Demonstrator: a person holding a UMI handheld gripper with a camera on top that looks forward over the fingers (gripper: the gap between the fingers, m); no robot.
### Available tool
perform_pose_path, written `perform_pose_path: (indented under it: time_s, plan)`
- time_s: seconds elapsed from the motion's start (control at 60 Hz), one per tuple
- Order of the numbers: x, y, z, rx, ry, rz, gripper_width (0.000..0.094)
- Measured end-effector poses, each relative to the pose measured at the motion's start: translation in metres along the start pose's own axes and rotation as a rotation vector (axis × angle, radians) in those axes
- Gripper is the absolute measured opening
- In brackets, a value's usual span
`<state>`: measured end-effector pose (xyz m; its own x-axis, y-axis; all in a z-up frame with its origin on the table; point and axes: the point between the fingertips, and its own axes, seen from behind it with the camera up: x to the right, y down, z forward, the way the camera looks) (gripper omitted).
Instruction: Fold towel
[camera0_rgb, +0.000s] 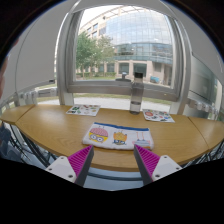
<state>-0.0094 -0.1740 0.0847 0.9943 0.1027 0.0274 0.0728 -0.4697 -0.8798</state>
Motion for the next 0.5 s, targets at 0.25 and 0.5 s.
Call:
perform_pose_path:
  time_s: [0.25, 0.5]
  plan:
    - [-0.01, -0.011, 0.016, -0.052, -0.019, 0.042, 0.0767]
    - [0.045, -0.029, 0.0, -0.075, 0.084, 0.036, 0.0577]
